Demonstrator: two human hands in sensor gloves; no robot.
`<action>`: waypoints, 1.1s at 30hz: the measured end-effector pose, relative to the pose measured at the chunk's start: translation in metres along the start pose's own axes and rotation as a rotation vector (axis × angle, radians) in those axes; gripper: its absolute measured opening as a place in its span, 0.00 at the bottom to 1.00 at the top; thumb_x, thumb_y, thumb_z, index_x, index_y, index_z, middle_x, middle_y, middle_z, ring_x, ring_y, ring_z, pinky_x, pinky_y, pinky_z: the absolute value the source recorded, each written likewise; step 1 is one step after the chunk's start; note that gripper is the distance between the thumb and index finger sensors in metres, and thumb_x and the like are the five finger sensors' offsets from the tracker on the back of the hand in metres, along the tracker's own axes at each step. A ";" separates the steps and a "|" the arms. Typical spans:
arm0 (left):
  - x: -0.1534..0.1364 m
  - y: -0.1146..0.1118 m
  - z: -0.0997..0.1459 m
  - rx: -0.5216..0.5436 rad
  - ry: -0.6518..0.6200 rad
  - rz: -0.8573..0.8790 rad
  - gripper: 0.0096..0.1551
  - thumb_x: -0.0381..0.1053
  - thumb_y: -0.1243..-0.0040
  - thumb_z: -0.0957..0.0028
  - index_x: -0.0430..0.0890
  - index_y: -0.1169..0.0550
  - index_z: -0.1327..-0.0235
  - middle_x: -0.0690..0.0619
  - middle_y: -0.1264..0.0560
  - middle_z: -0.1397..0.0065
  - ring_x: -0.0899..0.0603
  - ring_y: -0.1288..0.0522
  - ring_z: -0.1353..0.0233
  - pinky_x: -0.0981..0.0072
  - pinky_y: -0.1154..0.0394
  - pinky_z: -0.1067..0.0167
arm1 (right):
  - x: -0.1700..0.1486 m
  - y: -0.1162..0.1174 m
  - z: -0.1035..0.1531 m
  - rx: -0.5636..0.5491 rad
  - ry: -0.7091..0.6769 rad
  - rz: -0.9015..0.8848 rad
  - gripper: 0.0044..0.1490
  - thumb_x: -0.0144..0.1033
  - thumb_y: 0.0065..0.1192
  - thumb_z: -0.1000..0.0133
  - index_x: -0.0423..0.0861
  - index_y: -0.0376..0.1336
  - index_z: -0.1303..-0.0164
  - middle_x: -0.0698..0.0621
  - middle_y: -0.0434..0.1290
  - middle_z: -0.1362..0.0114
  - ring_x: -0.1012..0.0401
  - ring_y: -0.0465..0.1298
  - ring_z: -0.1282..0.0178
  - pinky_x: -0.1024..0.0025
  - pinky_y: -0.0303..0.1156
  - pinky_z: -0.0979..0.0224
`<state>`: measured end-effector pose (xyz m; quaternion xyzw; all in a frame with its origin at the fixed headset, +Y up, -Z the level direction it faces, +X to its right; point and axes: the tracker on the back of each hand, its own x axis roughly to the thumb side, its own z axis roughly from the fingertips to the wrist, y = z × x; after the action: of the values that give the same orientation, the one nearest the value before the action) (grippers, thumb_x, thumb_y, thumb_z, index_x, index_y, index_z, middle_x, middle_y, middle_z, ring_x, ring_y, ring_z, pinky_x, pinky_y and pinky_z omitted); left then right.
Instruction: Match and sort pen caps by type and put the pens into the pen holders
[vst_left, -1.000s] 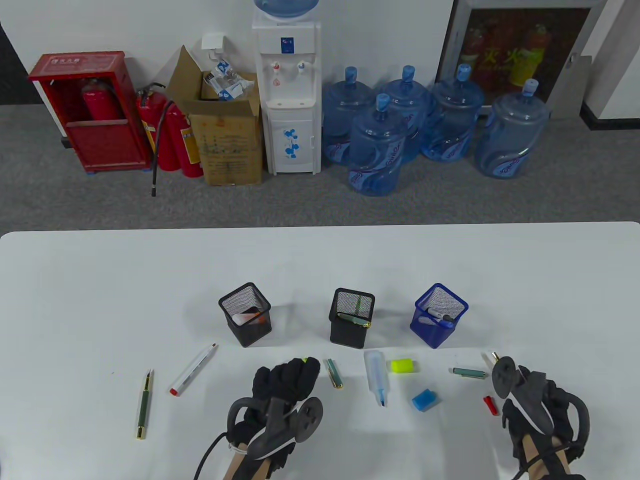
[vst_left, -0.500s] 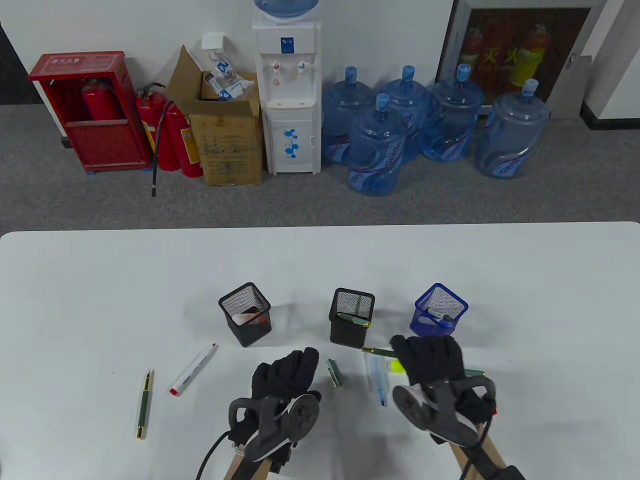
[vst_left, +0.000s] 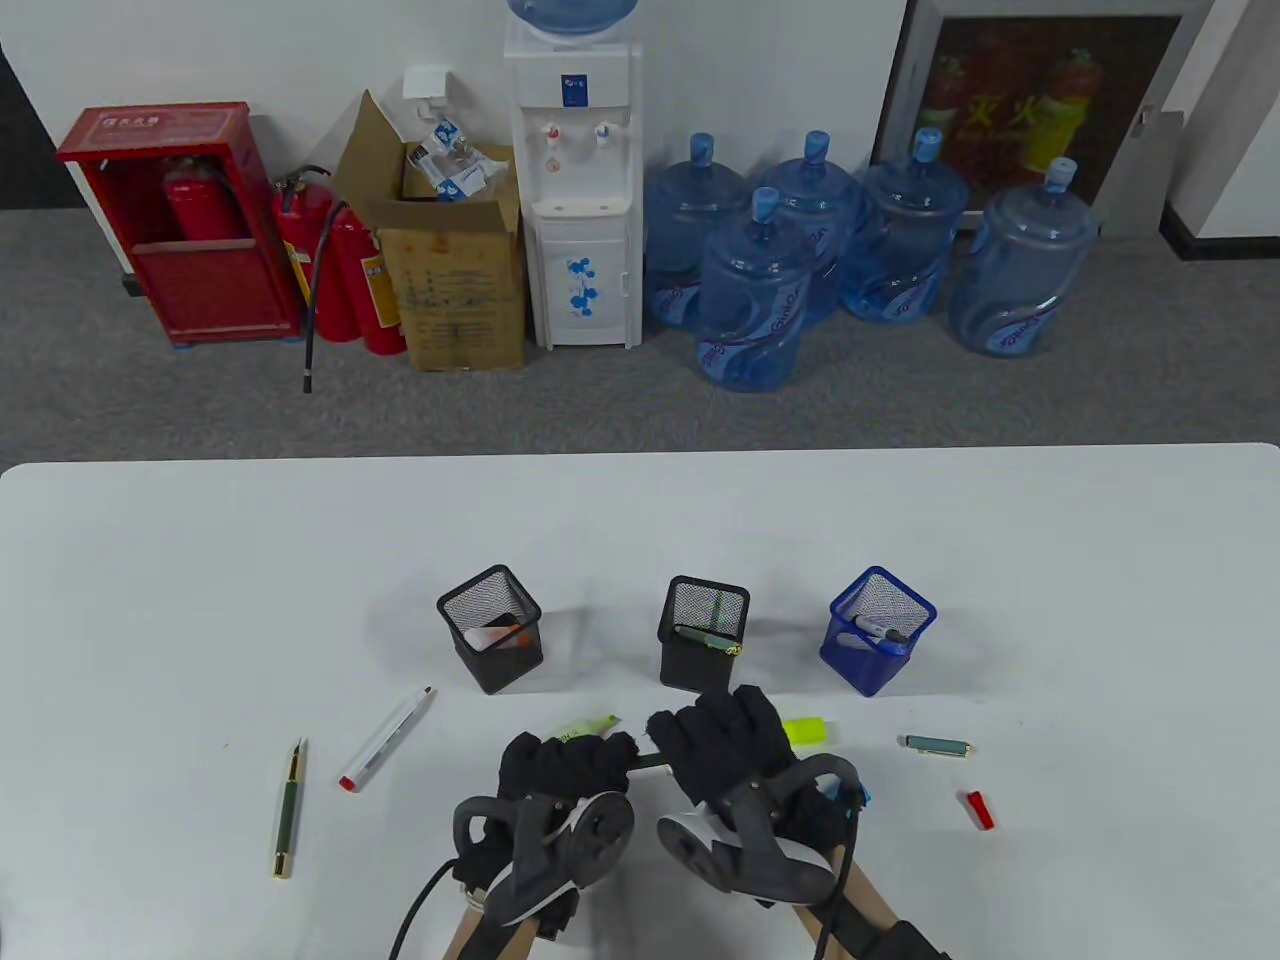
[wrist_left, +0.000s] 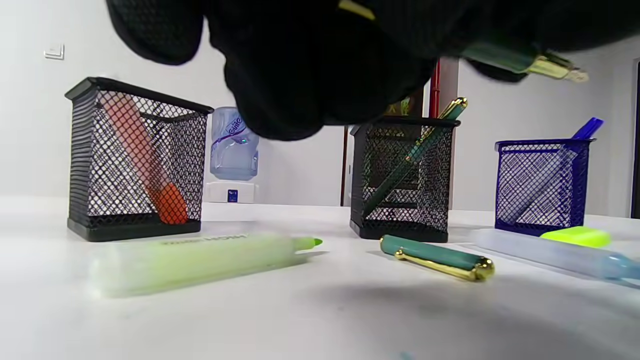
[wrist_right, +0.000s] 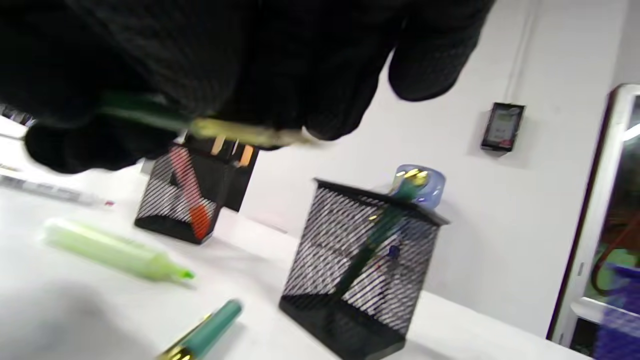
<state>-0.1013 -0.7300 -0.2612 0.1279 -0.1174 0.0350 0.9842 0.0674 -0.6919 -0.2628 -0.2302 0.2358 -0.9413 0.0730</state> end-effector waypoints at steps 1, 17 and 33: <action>0.000 -0.001 0.000 -0.005 -0.003 -0.013 0.27 0.54 0.46 0.55 0.63 0.22 0.40 0.57 0.17 0.38 0.47 0.15 0.45 0.37 0.30 0.29 | -0.013 -0.004 0.002 -0.022 0.032 -0.011 0.34 0.50 0.62 0.54 0.58 0.67 0.34 0.61 0.78 0.33 0.59 0.78 0.29 0.49 0.72 0.23; -0.003 -0.003 -0.001 -0.011 0.005 -0.058 0.26 0.54 0.48 0.55 0.65 0.22 0.42 0.58 0.17 0.38 0.47 0.15 0.44 0.36 0.32 0.28 | -0.202 0.037 0.092 0.151 0.548 -0.062 0.29 0.51 0.68 0.57 0.59 0.73 0.44 0.63 0.83 0.42 0.60 0.82 0.36 0.50 0.75 0.27; 0.004 -0.003 0.000 -0.037 -0.032 -0.090 0.26 0.55 0.47 0.56 0.66 0.21 0.42 0.58 0.17 0.38 0.47 0.15 0.45 0.36 0.32 0.28 | -0.192 0.090 0.068 0.514 0.449 0.177 0.34 0.50 0.74 0.62 0.65 0.71 0.43 0.69 0.84 0.42 0.65 0.83 0.33 0.55 0.78 0.28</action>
<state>-0.0970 -0.7330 -0.2608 0.1155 -0.1277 -0.0135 0.9850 0.2715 -0.7516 -0.3298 0.0299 0.0205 -0.9870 0.1564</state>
